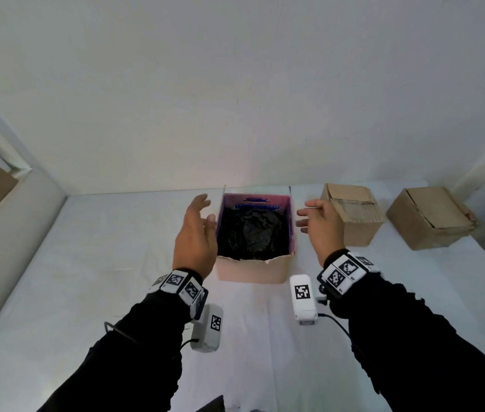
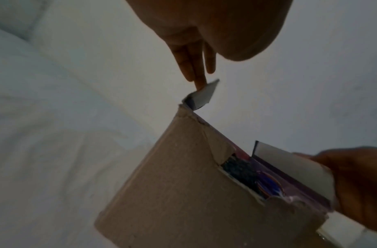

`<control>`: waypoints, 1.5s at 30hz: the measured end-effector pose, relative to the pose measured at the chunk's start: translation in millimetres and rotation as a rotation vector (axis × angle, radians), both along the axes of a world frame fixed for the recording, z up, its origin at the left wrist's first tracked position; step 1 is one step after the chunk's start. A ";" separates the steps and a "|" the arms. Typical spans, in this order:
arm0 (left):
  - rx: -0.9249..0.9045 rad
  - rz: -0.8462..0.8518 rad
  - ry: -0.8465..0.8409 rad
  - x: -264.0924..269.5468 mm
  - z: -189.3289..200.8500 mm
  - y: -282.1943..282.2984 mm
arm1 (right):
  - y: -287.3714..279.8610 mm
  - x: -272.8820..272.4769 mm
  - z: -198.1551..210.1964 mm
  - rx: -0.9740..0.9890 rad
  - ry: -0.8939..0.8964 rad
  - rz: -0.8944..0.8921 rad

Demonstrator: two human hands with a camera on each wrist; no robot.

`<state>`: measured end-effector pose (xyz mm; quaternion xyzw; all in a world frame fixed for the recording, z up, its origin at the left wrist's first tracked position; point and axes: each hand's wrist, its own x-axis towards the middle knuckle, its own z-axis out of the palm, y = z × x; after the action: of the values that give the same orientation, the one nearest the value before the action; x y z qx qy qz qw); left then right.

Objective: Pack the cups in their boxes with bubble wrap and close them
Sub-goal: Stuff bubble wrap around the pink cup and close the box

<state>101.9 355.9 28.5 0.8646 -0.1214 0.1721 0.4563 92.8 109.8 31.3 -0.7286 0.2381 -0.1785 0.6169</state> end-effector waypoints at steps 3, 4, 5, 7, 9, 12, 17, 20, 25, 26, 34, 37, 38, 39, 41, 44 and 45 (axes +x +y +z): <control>0.102 -0.071 0.017 9.6 -2.7 -6.3 | 2.5 9.4 -6.0 -0.220 0.035 0.153; 0.152 -0.069 0.035 13.8 -7.0 -6.1 | 2.8 12.4 -9.2 -0.279 0.042 0.189; 0.225 -0.045 0.045 17.7 -12.3 -4.9 | 3.6 15.6 -11.1 -0.322 0.039 0.209; 0.347 0.017 0.091 24.3 -22.8 -0.4 | 3.1 24.7 -13.6 -0.395 0.032 0.197; 0.295 -0.001 0.223 26.9 -25.7 2.7 | -0.6 36.3 -15.1 -0.468 0.041 0.168; 0.276 -0.047 0.271 27.8 -26.2 3.8 | -11.2 55.2 -20.6 -0.382 0.146 0.207; 0.374 -0.008 0.167 23.0 -33.3 -0.2 | -18.3 84.4 -19.1 -0.142 0.401 0.455; 0.360 0.011 0.148 20.3 -35.1 -0.9 | -14.0 93.3 -19.7 -0.153 0.361 0.422; 0.371 0.037 0.181 20.0 -28.1 1.9 | -2.8 91.0 -20.2 -0.145 0.189 0.324; 0.375 0.033 0.195 20.5 -25.2 2.6 | -2.1 89.9 -17.9 -0.159 0.156 0.316; 0.091 0.050 0.205 15.3 -4.0 0.6 | -6.9 53.5 -4.6 -0.414 -0.068 0.366; 0.003 -0.060 0.161 13.3 10.4 -5.2 | -6.9 29.8 -9.9 -0.322 -0.106 0.355; 0.032 -0.085 0.135 12.7 11.1 -6.5 | -5.5 21.4 -9.7 -0.288 -0.102 0.321; 0.059 -0.099 0.114 11.7 9.8 -7.0 | -4.1 13.3 -10.1 -0.275 -0.101 0.285; 0.083 -0.116 0.126 9.8 2.4 -5.8 | -1.1 -4.7 -14.1 -0.324 -0.129 0.260; 0.166 -0.122 0.169 7.7 -8.6 -1.8 | 7.8 -30.3 -25.5 -0.522 -0.102 0.329; 0.208 -0.110 0.164 6.8 -10.1 -1.0 | 10.4 -36.8 -29.3 -0.638 -0.056 0.348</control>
<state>108.6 354.9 18.4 0.9103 -0.1481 0.0621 0.3815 56.0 120.1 2.0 -0.9088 0.0259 -0.1558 0.3862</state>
